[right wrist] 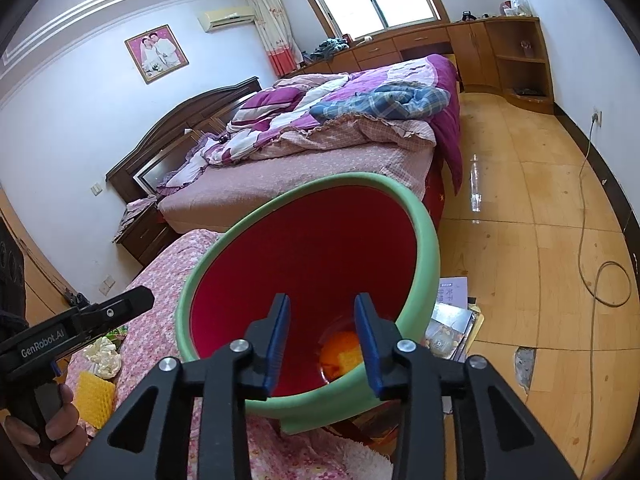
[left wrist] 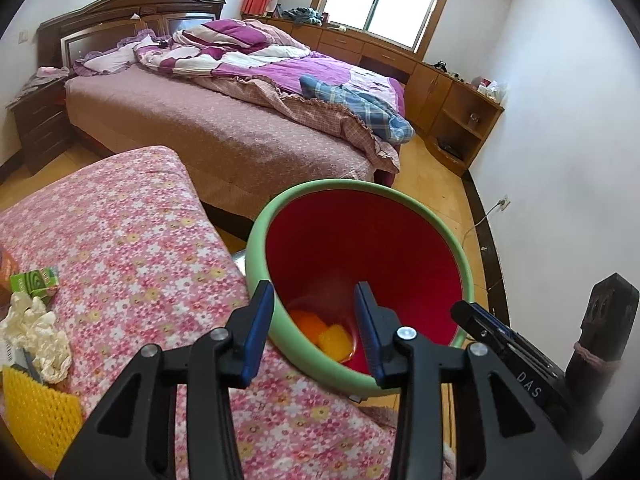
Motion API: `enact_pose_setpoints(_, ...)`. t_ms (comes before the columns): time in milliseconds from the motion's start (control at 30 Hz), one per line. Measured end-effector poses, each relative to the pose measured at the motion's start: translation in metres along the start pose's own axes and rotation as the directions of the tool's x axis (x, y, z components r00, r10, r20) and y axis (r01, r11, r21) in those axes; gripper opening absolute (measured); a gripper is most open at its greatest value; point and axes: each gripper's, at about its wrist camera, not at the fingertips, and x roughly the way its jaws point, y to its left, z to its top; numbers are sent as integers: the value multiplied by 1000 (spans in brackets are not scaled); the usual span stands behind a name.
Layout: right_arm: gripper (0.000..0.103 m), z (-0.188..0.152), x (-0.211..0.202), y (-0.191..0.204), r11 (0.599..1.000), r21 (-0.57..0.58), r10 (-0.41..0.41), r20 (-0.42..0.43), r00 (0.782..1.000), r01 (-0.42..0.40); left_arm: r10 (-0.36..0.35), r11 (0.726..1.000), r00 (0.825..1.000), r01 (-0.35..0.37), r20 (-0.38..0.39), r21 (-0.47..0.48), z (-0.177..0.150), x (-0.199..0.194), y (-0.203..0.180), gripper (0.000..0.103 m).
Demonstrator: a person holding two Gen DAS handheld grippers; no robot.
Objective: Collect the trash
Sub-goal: 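Carry both nets over the red bucket and open both tools to drop them, then move both open tools back from the bucket toward the trash pile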
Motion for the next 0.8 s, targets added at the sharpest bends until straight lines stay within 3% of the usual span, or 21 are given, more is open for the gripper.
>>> enact_pose_setpoints(233,41,-1,-8,14,1000,-21,22,-9,1000,-22,27,999,1000,-27,5,-41,-8,-20,15,42)
enact_pose_setpoints(400,49,-5,-16,29,998,-50,44,-11,999,-45,44,996,999,-42,26,-76,-15,-40,30,42)
enact_pose_setpoints(800,55,-26,-27,75,986,-113,113,-68,991,-120,161,973,986,-153,33,-170,-46,-92,77,42)
